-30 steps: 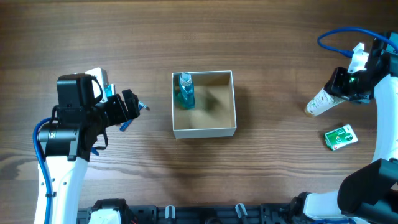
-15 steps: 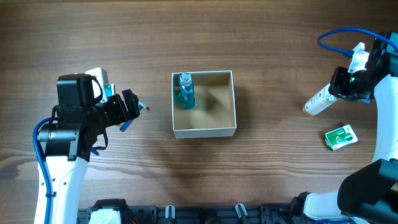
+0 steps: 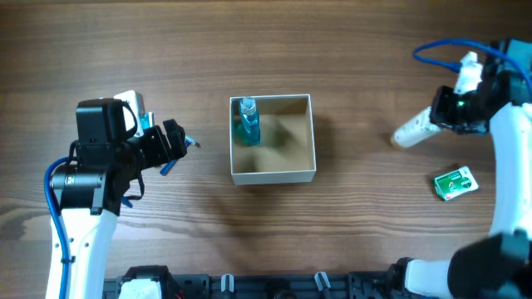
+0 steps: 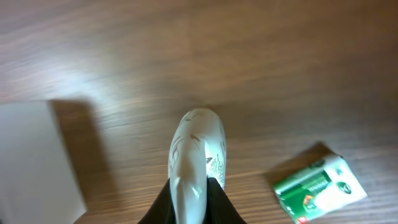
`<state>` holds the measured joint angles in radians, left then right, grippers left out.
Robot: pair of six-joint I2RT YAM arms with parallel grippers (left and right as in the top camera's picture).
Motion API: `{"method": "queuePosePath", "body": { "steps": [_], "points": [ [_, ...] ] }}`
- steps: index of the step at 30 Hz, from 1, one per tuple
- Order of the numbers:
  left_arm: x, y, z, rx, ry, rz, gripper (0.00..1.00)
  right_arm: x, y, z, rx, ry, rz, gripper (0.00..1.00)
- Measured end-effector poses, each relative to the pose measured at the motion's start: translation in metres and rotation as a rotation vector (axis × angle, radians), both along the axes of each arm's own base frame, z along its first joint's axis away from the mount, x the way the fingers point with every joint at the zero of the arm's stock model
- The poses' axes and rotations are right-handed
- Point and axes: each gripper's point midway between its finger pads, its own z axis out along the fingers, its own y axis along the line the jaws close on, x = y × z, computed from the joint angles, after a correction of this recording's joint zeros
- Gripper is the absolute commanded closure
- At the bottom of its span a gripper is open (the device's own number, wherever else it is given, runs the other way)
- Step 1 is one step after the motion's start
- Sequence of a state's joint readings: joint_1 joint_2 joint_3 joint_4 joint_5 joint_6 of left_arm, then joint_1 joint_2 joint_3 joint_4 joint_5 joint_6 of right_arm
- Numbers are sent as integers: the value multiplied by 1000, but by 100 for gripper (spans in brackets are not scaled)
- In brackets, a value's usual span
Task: Pack container
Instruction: 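Grasp the white Pantene tube and carry it over the box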
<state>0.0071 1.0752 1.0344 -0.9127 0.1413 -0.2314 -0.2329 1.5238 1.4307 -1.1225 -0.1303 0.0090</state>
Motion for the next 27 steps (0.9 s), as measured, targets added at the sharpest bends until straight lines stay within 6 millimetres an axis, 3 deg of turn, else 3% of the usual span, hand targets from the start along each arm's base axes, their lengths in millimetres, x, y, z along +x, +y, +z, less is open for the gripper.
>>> {"method": "queuePosePath", "body": {
  "steps": [7, 11, 19, 23, 27],
  "points": [
    [0, 0, 0, 0, 0, 0, 0, 1, 86, 91, -23, -297, 220, 96],
    [0, 0, 0, 0, 0, 0, 0, -4, 141, 123, 15, -415, 328, 96],
    [0, 0, 0, 0, 0, 0, 0, -31, 223, 111, 121, -344, 428, 96],
    [0, 0, 0, 0, 0, 0, 0, -36, 241, 94, 127, -270, 430, 96],
    [0, 0, 0, 0, 0, 0, 0, -30, 241, 81, 76, -164, 402, 96]
  ]
}}
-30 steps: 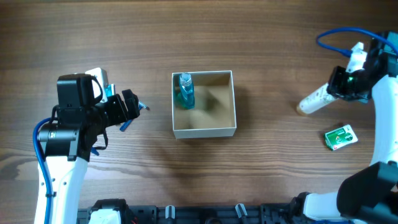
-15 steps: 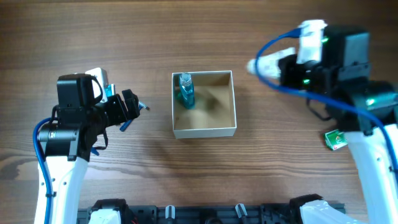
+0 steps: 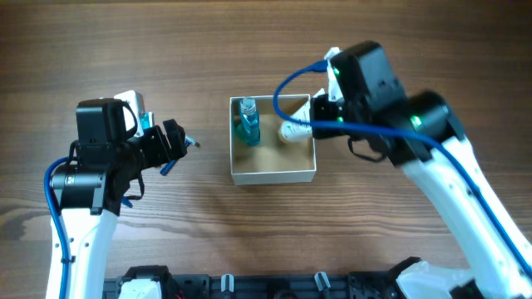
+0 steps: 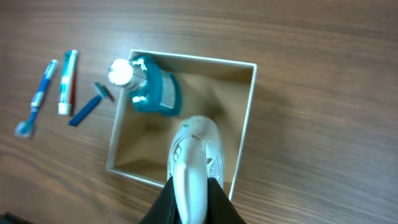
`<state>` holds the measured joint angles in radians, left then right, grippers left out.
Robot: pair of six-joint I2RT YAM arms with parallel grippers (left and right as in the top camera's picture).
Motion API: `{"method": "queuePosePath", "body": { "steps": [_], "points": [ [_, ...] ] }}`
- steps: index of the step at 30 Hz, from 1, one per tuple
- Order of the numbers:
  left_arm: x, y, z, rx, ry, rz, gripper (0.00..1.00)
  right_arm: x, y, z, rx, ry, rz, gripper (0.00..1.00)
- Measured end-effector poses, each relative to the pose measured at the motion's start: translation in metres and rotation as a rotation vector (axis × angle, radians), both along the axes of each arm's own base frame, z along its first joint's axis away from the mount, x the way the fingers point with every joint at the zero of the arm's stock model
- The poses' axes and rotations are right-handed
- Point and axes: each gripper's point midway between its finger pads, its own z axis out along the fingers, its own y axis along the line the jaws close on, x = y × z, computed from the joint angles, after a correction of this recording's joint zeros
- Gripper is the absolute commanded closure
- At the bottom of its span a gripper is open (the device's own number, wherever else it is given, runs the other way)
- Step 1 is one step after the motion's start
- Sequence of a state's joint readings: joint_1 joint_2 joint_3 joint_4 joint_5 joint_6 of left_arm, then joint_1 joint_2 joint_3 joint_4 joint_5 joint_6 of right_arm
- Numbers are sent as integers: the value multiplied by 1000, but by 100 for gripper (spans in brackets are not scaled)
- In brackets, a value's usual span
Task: Pack container
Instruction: 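Grasp the white Pantene tube and carry it over the box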
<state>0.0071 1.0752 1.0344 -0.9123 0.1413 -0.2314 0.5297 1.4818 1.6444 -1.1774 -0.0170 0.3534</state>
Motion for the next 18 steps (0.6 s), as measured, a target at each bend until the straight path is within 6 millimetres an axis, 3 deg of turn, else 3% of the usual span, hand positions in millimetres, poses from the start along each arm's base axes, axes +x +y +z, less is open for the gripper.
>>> {"method": "queuePosePath", "body": {
  "steps": [2, 6, 9, 18],
  "points": [
    [0, 0, 0, 0, 1, 0, 0, 6, -1, 2, -26, 8, -13, 96],
    [0, 0, 0, 0, 0, 0, 0, 37, 11, 24, -50, -9, -22, 96],
    [0, 0, 0, 0, 1, 0, 0, 53, 18, 23, -60, -16, -24, 96],
    [0, 0, 0, 0, 1, 0, 0, 76, 31, -51, -157, 143, -25, 96]
  ]
}}
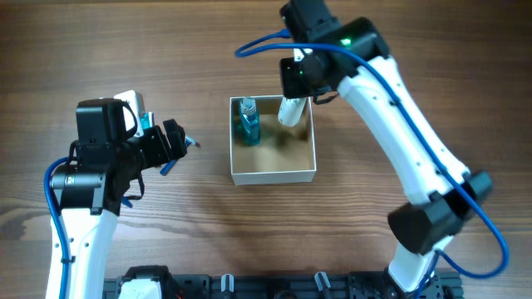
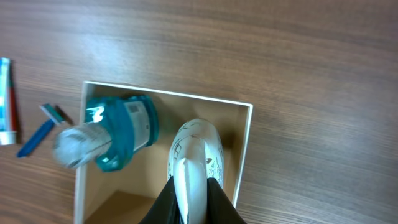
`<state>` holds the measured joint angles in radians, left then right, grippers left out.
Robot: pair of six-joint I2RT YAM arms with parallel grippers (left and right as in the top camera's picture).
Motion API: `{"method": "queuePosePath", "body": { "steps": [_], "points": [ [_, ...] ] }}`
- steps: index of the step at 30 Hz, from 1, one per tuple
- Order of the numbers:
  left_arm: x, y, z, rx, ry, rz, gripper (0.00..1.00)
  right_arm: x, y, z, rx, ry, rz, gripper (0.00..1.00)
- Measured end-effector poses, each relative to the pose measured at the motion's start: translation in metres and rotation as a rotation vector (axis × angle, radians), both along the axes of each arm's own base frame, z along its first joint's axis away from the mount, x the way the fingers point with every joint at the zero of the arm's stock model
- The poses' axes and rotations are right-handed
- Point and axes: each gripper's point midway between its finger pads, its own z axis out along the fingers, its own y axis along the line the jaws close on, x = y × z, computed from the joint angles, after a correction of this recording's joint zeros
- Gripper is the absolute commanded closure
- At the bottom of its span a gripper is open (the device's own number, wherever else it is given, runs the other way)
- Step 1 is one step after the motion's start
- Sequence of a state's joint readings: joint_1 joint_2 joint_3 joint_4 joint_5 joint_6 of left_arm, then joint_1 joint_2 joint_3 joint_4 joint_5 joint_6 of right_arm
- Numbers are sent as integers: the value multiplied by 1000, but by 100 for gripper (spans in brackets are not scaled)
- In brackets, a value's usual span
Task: Pack container
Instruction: 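Grasp the white Pantene tube and carry it over the box, then lower the Pantene tube upright into the box and release it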
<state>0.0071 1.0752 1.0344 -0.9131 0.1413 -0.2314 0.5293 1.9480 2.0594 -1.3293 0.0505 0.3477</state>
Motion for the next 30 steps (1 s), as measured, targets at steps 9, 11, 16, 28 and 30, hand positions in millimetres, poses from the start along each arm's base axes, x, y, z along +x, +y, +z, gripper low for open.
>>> {"method": "queuePosePath", "body": {
  "steps": [9, 11, 16, 28, 30],
  "points": [
    [0, 0, 0, 0, 0, 0, 0, 19, 10, -16, 10, -18, -8, 96],
    [0, 0, 0, 0, 0, 0, 0, 20, 11, -18, 11, -17, -9, 96],
    [0, 0, 0, 0, 0, 0, 0, 23, 13, -33, -2, 11, -19, 96],
    [0, 0, 0, 0, 0, 0, 0, 25, 14, -41, -7, 25, -26, 96],
    [0, 0, 0, 0, 0, 0, 0, 25, 14, -47, -14, 37, -26, 96]
  ]
}}
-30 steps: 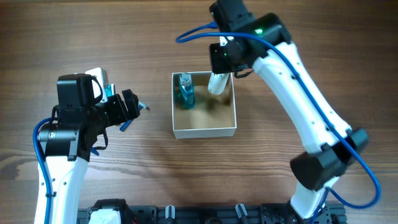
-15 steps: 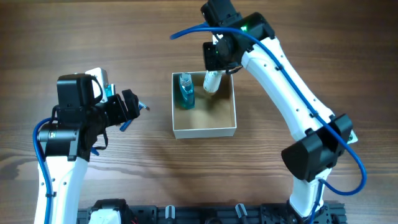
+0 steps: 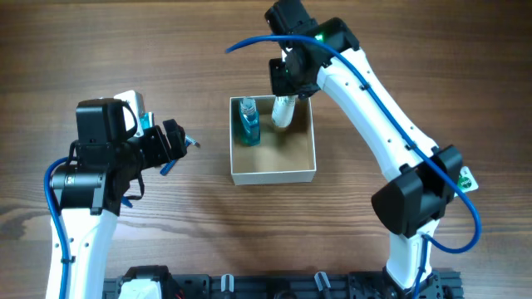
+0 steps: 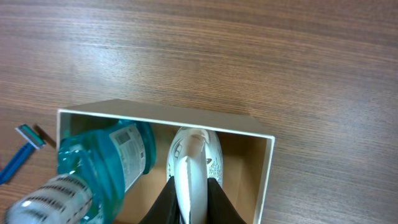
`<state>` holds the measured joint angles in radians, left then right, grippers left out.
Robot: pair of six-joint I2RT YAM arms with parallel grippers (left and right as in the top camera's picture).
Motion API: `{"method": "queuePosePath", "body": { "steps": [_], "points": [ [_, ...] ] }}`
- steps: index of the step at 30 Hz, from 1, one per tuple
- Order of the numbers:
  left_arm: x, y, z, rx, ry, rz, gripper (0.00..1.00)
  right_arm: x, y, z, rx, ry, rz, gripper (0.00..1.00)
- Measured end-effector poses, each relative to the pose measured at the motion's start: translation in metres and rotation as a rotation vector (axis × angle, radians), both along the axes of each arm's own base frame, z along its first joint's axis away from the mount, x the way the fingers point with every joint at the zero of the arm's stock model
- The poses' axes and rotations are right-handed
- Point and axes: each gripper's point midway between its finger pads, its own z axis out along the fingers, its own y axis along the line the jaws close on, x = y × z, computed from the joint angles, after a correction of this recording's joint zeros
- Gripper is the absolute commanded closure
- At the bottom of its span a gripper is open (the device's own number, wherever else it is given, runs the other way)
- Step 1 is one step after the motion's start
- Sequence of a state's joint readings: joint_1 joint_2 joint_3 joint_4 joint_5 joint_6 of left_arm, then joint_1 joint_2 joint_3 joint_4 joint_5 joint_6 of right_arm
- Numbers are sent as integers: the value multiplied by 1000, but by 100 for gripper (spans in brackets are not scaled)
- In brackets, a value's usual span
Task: Pack container
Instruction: 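Lower the Pantene tube upright into the box and release it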
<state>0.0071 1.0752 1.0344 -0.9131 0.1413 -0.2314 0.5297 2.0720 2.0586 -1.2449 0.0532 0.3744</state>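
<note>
An open white box [image 3: 304,174] with a brown inside stands at the table's middle; in the right wrist view its far wall [image 4: 161,114] runs across. A teal bottle [image 3: 248,122] stands in its far left corner, also big in the wrist view [image 4: 102,165]. My right gripper [image 3: 285,98] is shut on a white tube [image 3: 283,111], which hangs nose-down inside the box at the far wall [image 4: 194,158]. My left gripper [image 3: 184,143] hovers left of the box; its jaws are not clear.
A blue razor [image 4: 22,146] lies on the wood left of the box. A green and white packet [image 3: 465,177] peeks out at the right, behind the right arm. The left arm covers other items on the left side.
My right gripper with the white tube has shifted a little toward the box's far wall and the teal bottle. The left arm has not moved.
My right gripper held the white tube over the table at the far right, near the green packet. Then it was over the box's right half, then at its far side. Now the tube hangs inside the box at the far wall. The left arm stayed still.
</note>
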Motion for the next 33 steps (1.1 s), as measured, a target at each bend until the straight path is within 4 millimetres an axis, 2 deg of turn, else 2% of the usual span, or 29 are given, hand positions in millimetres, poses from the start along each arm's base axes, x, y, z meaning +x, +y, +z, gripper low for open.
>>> {"method": "queuePosePath", "body": {
  "steps": [5, 7, 9, 19, 33],
  "points": [
    [0, 0, 0, 0, 0, 0, 0, 2, 1, -7, -5, 11, -3, 94],
    [0, 0, 0, 0, 0, 0, 0, 2, 1, -7, -5, 11, -3, 88],
    [0, 0, 0, 0, 0, 0, 0, 1, 1, -7, -6, 13, -4, 78],
    [0, 0, 0, 0, 0, 0, 0, -5, -3, -10, -25, 41, 1, 64],
    [0, 0, 0, 0, 0, 0, 0, -8, -5, -12, -51, 48, 67, 62]
  ]
}}
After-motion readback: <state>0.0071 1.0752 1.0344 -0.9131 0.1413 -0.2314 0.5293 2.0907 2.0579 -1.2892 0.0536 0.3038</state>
